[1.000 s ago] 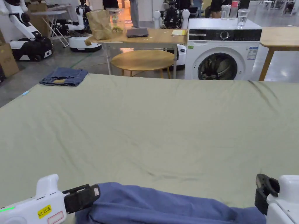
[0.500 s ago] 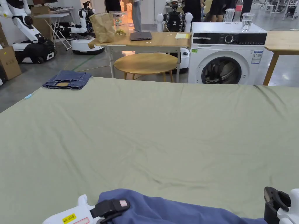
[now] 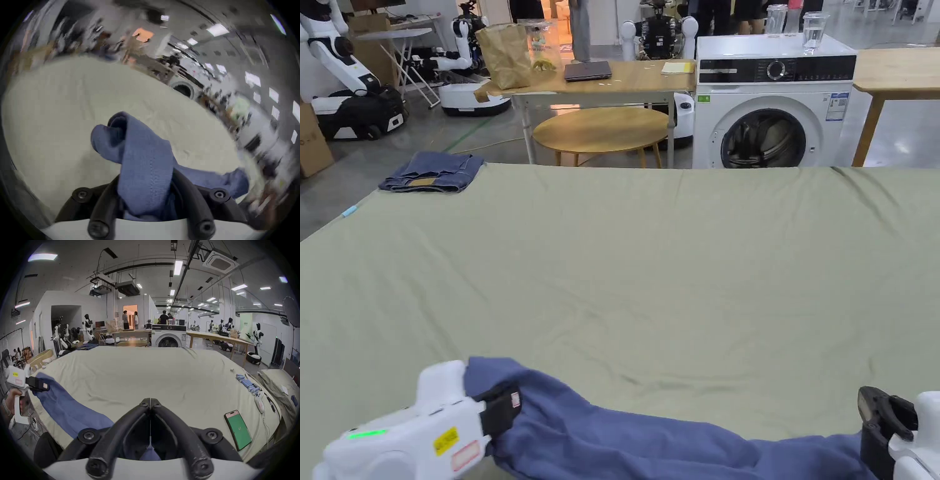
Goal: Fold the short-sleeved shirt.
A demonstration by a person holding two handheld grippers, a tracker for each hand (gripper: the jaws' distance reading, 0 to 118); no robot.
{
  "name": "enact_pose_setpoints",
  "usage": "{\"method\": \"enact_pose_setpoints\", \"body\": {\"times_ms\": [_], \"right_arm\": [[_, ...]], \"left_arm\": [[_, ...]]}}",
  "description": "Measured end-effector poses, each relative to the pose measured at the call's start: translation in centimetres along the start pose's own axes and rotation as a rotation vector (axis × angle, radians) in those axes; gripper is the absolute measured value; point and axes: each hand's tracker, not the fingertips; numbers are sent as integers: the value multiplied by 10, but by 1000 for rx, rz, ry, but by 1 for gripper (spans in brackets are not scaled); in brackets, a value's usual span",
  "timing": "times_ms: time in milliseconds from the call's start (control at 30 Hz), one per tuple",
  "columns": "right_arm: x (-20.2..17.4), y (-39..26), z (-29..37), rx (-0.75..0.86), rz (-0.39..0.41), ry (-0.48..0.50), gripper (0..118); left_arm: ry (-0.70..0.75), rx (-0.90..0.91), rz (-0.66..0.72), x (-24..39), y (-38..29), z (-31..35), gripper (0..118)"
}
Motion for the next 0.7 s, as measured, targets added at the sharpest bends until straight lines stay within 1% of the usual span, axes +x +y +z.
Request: {"method": "enact_pose_setpoints", "body": {"times_ms": [67,167,267,333,367,400,433,467,500,600,667,700], "right_arm": [[0,-3,2,0,-5,5,0],[1,-8,5,-1,-2,4,0],[7,-14,10,1,-5,0,0],[13,-18,14,-2,-14,-5,0],[17,-20,15,-2,-19,-7,0],[22,-22,17,-3,-28,-3,0],[25,-23,18,-1,-36,3,0],[29,-23,19,-2,-41,7,0],[32,-24,19,-5,-43,5,0],[41,-25,21,-5,-59,11,0],[44,-24,19,-6,-70,19,0],[45,-24,19,-3,-76,24,0]], "left_arm": [[40,10,-204,50,3,-3,9],[54,-9,-415,123,-9,-21,9],[51,-114,-544,178,-35,-53,9],[71,-164,-600,200,-52,-72,9],[110,-168,-629,205,-60,-82,12],[143,-174,-643,207,-68,-91,23],[125,-192,-615,204,-68,-96,62],[71,-227,-539,196,-64,-97,89],[3,-208,-447,191,-56,-87,98],[-143,-71,-244,171,-19,-44,98],[-226,-38,-111,151,-1,-24,98],[-242,-30,-47,140,3,-20,99]]}}
